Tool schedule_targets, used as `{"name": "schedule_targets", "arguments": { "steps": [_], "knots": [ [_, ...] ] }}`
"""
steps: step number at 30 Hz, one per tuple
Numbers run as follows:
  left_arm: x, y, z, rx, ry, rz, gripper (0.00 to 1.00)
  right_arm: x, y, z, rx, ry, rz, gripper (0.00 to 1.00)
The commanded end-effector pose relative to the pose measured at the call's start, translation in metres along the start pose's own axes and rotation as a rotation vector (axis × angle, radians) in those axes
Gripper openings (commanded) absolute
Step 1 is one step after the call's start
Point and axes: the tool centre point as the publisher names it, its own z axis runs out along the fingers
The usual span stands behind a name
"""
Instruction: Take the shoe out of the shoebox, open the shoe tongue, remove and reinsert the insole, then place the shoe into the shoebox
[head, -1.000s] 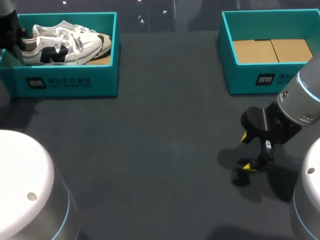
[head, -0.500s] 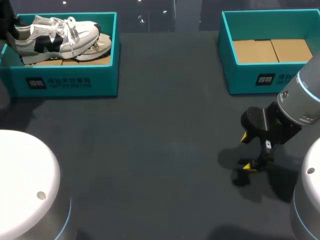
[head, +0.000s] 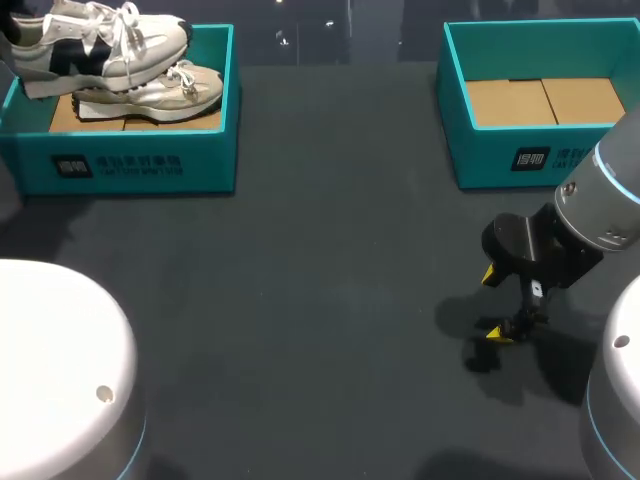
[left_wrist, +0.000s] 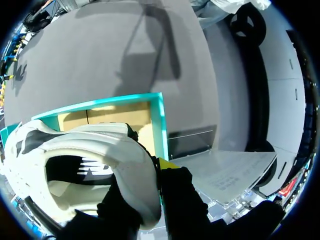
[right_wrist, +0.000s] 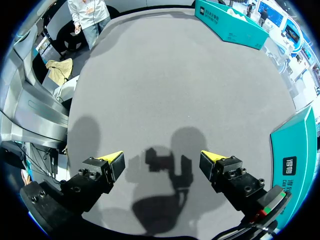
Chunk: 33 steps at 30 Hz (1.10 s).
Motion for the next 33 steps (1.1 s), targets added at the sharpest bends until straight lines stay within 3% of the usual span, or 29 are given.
{"name": "schedule_targets", "arguments": {
  "steps": [1, 7, 16, 33],
  "knots": [
    [-0.006, -0.016, -0.025, -0.022, 0.027, 0.006, 0.0, 0.002, -0.001, 0.0, -0.001, -0.002, -0.001, 1.0],
    [-0.016, -0.031, -0.043, -0.018, 0.057, 0.005, 0.0, 0.002, -0.001, 0.0, -0.001, -0.002, -0.001, 1.0],
    [-0.047, -0.078, -0.063, -0.001, 0.077, 0.027, 0.0, 0.002, -0.001, 0.0, -0.001, -0.002, -0.001, 1.0],
    [-0.129, -0.158, -0.079, 0.002, 0.106, 0.018, 0.0, 0.002, -0.001, 0.0, -0.001, -0.002, -0.001, 1.0]
  ]
}}
